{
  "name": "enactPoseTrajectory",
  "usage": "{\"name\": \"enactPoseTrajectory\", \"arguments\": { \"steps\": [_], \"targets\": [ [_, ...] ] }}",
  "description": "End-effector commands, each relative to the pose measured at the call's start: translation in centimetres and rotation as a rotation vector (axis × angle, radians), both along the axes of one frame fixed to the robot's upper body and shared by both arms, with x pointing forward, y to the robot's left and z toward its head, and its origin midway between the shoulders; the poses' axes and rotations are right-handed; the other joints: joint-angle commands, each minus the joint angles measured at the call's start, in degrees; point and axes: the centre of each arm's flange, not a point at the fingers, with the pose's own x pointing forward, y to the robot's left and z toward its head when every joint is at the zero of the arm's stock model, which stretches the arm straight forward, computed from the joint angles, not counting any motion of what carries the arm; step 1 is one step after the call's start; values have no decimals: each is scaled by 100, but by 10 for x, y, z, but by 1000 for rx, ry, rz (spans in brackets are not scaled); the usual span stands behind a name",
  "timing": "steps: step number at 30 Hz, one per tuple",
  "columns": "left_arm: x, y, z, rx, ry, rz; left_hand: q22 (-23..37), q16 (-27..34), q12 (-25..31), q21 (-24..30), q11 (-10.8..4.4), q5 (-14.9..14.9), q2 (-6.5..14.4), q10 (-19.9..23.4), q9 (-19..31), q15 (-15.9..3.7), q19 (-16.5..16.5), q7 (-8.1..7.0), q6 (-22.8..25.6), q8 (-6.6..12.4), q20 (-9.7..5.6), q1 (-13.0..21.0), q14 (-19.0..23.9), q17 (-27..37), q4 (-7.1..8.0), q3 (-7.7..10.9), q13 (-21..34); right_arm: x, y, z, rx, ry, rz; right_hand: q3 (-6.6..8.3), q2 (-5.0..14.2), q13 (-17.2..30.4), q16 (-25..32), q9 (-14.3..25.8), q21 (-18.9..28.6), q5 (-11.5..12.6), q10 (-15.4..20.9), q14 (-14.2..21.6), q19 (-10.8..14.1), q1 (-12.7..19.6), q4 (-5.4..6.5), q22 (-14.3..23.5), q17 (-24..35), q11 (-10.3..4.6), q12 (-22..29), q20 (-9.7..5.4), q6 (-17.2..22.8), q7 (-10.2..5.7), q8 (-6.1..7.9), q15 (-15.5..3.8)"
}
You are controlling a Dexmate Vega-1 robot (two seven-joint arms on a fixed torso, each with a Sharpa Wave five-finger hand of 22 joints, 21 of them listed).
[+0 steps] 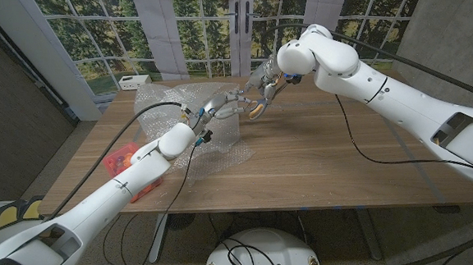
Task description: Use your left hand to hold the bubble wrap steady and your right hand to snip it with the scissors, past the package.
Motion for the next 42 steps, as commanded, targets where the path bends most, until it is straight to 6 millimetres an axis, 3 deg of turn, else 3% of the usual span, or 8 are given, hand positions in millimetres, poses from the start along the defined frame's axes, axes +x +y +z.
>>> {"name": "enactPoseTrajectory", "arguments": {
  "steps": [1, 10, 34, 42],
  "targets": [
    [1, -2, -3, 7, 19, -4, 17, 0, -12, -3, -28, 21, 48, 21, -3, -90, -30, 46, 86, 20, 5, 12, -60, 15, 9, -27, 16, -3, 1, 3, -1, -6, -1, 43, 34, 496, -18, 6, -2, 61, 652, 62, -23, 22, 21, 12, 17, -653, 364, 20, 10, 22, 35, -927],
    [2, -1, -4, 4, 24, -10, 17, 2, -20, -1, 21, 4, 29, 8, -19, -78, -36, 91, 6, -53, -5, 30, -58, 13, 0, -85, 10, -8, 5, 0, -19, 2, 15, 42, 32, 497, -27, 6, -14, 70, 655, 65, -57, 20, 19, 11, 32, -636, 377, 37, 13, 22, 36, -932],
    [3, -6, -6, 27, 34, -28, 17, 3, 2, -1, -59, -29, 64, 82, -31, -65, -57, 66, 105, -73, 5, 77, -69, 11, -3, -175, 2, -10, 13, 3, -14, -9, 42, 44, 24, 482, -60, 6, -15, 94, 639, 78, -71, 2, 23, 10, 53, -638, 387, 39, 11, 13, 33, -924],
    [3, -7, -6, 29, 27, -28, 14, 12, 23, 2, -58, -78, 177, 161, -27, -86, -60, 333, 383, -10, 21, 262, -42, 7, -70, -163, -5, -11, 15, 7, -3, 4, 60, 45, 25, 479, -65, 6, -14, 100, 642, 85, -71, 2, 21, 9, 63, -647, 393, 40, 15, 15, 34, -933]
  ]
}}
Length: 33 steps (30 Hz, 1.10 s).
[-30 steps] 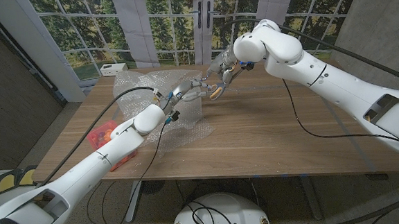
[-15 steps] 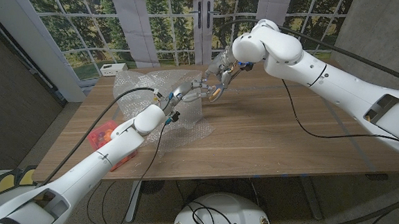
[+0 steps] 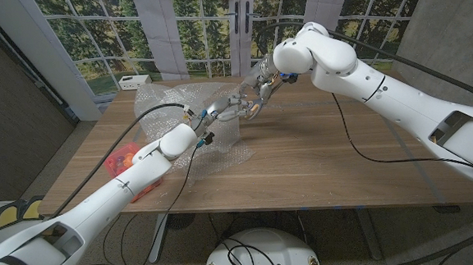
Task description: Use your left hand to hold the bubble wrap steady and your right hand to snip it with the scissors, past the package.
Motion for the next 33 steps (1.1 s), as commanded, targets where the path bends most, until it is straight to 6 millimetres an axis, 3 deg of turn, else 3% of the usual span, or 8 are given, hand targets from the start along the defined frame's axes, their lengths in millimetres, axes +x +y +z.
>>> {"name": "enactPoseTrajectory", "arguments": {
  "steps": [1, 15, 33],
  "targets": [
    [0, -2, 0, 6, -7, 1, 15, 12, 24, 2, -16, -42, 20, 79, 16, -116, 5, 100, 151, 52, 17, 105, -10, 11, -47, -12, -7, -2, 3, 6, 15, 16, 24, 39, 26, 481, -18, 6, -14, 41, 642, 53, -8, 1, 0, 10, 21, -637, 395, 18, 19, 17, 35, -919],
    [1, -4, 1, 41, 5, 6, 15, 7, 5, 1, 14, -108, 10, 52, 16, -100, -2, 169, 81, -24, 11, 143, -13, 12, -65, -79, -10, -7, 4, 10, 48, 57, 70, 35, 28, 471, 7, 6, -14, 47, 656, 92, -15, 33, -20, 9, 79, -633, 412, 39, 46, 32, 43, -939],
    [-2, -4, -1, 42, 1, -1, 16, 16, -5, 2, 48, -176, -10, 37, 20, -99, -9, 108, -4, -81, 50, 160, 6, 15, -70, -168, -10, 0, 3, 14, 73, 78, 65, 27, 20, 453, 17, 6, -18, 55, 657, 124, -31, 48, -25, 8, 129, -617, 423, 67, 81, 40, 49, -935]
  ]
}}
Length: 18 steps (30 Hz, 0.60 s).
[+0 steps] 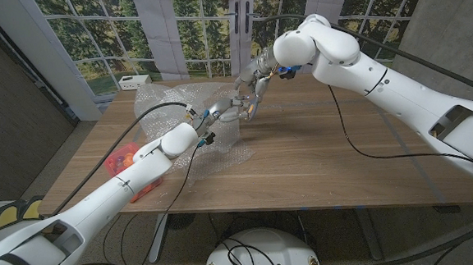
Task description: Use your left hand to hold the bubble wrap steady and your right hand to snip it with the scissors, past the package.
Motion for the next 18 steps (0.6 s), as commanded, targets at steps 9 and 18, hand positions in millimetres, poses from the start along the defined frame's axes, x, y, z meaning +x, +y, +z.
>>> {"name": "enactPoseTrajectory", "arguments": {
  "steps": [9, 18],
  "targets": [
    [-1, 1, -3, -16, 1, -12, 16, 15, 0, 3, 18, -43, 7, 53, 22, -103, 8, 3, -49, -20, 22, 58, 9, 15, 11, -49, 18, 8, -4, 0, 26, 50, -13, 30, 52, 450, 19, 6, -15, 35, 657, 57, 5, 81, 1, 8, 33, -617, 407, 38, 96, 15, 37, -914],
    [-1, -1, -3, 12, 16, -12, 17, 17, -10, 5, 26, -88, -3, 34, 25, -75, 12, 43, -218, -80, 36, 49, 21, 16, 17, -98, 20, 4, -3, 1, 45, 46, 15, 31, 48, 442, 14, 6, -10, 42, 668, 78, 15, 78, 3, 8, 43, -615, 417, 31, 108, 19, 35, -910]
  ]
}}
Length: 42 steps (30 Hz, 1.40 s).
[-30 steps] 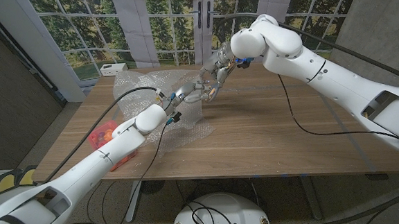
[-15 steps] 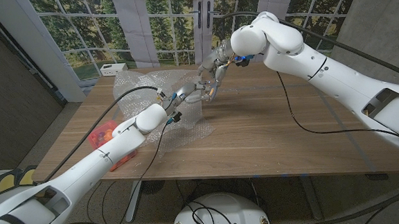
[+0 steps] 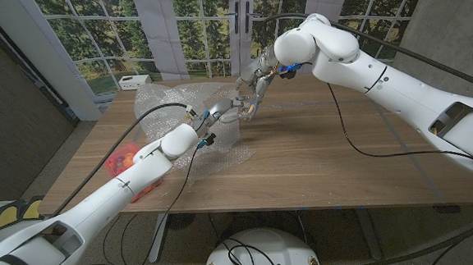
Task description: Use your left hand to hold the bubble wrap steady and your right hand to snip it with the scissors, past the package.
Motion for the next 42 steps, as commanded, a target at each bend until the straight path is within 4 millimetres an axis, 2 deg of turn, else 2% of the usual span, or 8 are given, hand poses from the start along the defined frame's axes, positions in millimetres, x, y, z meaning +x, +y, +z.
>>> {"name": "enactPoseTrajectory", "arguments": {
  "steps": [1, 4, 15, 24, 29, 37, 40, 42],
  "targets": [
    [0, -1, 0, 20, 13, -1, 17, 21, -10, 5, 25, -28, -7, 35, 11, -62, 11, 43, -99, -24, 38, 46, 32, 16, 6, -32, 19, -3, 0, 0, 18, 7, 23, 38, 48, 446, 10, 6, -10, 21, 667, 68, 15, 78, 7, 8, 16, -608, 411, 30, 56, 7, 35, -918],
    [-2, -1, -1, 17, -1, 18, 18, 38, 16, 11, 16, -53, -19, 101, 13, -71, 23, 72, -194, -44, 49, 35, 91, 17, 11, -66, 22, -5, 0, 0, 23, 7, 35, 40, 44, 441, 4, 6, -10, 24, 663, 68, 15, 85, 2, 8, 18, -610, 410, 32, 62, 3, 35, -924],
    [-2, -5, -2, 2, 8, -15, 19, 68, 70, 17, 21, -107, -11, 258, 17, -96, 37, -39, -105, 11, 72, 32, 224, 16, 18, -123, 24, -12, 3, -2, 46, -19, 68, 38, 45, 439, 7, 6, -11, 26, 653, 80, 11, 97, -1, 7, 43, -601, 416, 36, 101, -24, 44, -937],
    [-2, -4, -4, -20, 29, -81, 19, 47, 60, 23, 19, -145, 0, 248, 21, -105, 63, -13, 40, 71, 88, 30, 217, 17, 24, -157, 24, -11, 0, -2, 47, -44, 55, 33, 41, 417, 16, 7, -7, 23, 664, 80, 21, 127, -13, 7, 80, -609, 418, 30, 154, -69, 55, -950],
    [-2, -1, -5, -45, 34, -85, 20, 34, 80, 18, -17, -199, 19, 324, 21, -133, 61, 175, 411, 187, 68, 30, 223, 17, 28, -200, 24, -13, -3, -1, 55, -51, 55, 34, 43, 419, 11, 8, -5, 24, 664, 76, 27, 141, -15, 7, 92, -611, 426, 25, 178, -83, 59, -941],
    [-1, 1, -8, -50, 41, -80, 21, 42, 86, 21, -27, -242, 12, 356, 15, -156, 73, 248, 399, 154, 42, -26, 254, 21, 52, -245, 24, -14, -4, 0, 66, -53, 51, 33, 36, 432, 7, 8, -4, 24, 646, 79, 30, 160, -22, 7, 108, -616, 437, 21, 193, -90, 56, -944],
    [-1, 2, -9, -51, 43, -61, 23, 52, 110, 28, -15, -280, 47, 433, 14, -157, 94, 379, 497, 170, 37, -90, 293, 24, 90, -273, 25, -15, -4, 0, 65, -57, 50, 32, 35, 427, 5, 9, -5, 24, 653, 78, 28, 164, -21, 6, 115, -607, 439, 28, 216, -81, 62, -942],
    [-1, 3, -10, -51, 49, -52, 24, 56, 114, 30, -44, -311, 45, 455, 10, -183, 104, 383, 537, 167, 5, -148, 315, 27, 115, -304, 25, -15, -4, 2, 71, -53, 53, 32, 36, 423, 5, 9, -4, 24, 654, 83, 30, 166, -19, 6, 118, -611, 440, 25, 222, -80, 62, -940]
  ]
}}
